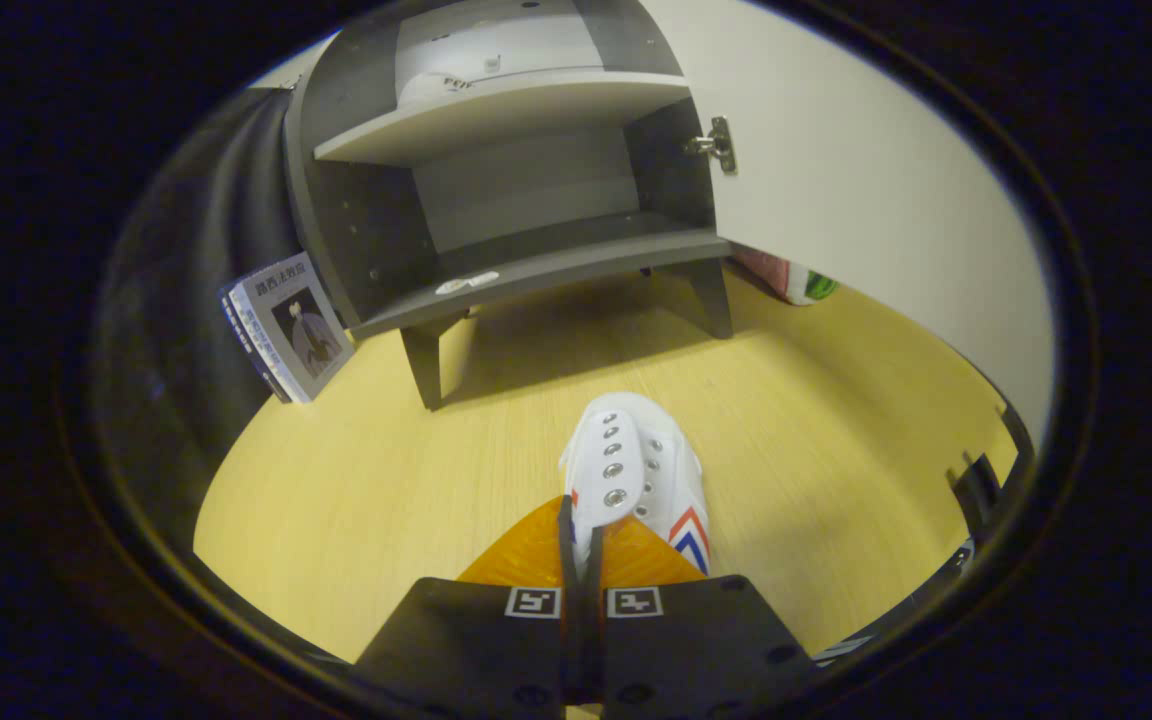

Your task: Open the shoe cabinet door, grab the shoes and put them into the shoe cabinet, then close the shoe cabinet door.

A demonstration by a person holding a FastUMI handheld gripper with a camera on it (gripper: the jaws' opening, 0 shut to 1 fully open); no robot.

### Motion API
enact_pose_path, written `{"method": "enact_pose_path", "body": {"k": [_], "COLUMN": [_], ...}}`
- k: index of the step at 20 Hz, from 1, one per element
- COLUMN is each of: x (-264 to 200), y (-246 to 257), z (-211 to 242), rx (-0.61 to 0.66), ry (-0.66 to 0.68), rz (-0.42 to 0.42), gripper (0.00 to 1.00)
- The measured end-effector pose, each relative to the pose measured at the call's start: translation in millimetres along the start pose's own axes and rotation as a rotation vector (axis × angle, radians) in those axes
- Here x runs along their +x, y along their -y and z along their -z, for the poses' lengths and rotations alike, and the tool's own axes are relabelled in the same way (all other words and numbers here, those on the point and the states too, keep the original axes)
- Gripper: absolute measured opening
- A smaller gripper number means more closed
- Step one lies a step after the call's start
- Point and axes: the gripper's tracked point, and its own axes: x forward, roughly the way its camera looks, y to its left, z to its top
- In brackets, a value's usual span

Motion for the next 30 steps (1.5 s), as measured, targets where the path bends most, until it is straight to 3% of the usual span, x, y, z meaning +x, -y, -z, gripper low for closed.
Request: {"method": "enact_pose_path", "body": {"k": [7, 18, 25, 30], "x": [-36.9, -103.3, -81.7, -37.5], "y": [-37.6, -63.6, -67.9, -69.0], "z": [-83.3, -267.9, -368.0, -425.8], "rx": [-0.009, 0.004, -0.067, -0.102], "ry": [0.109, 0.431, 0.547, 0.560], "rz": [-0.006, 0.077, 0.041, -0.009], "gripper": [0.03, 0.02, 0.02, 0.02]}}
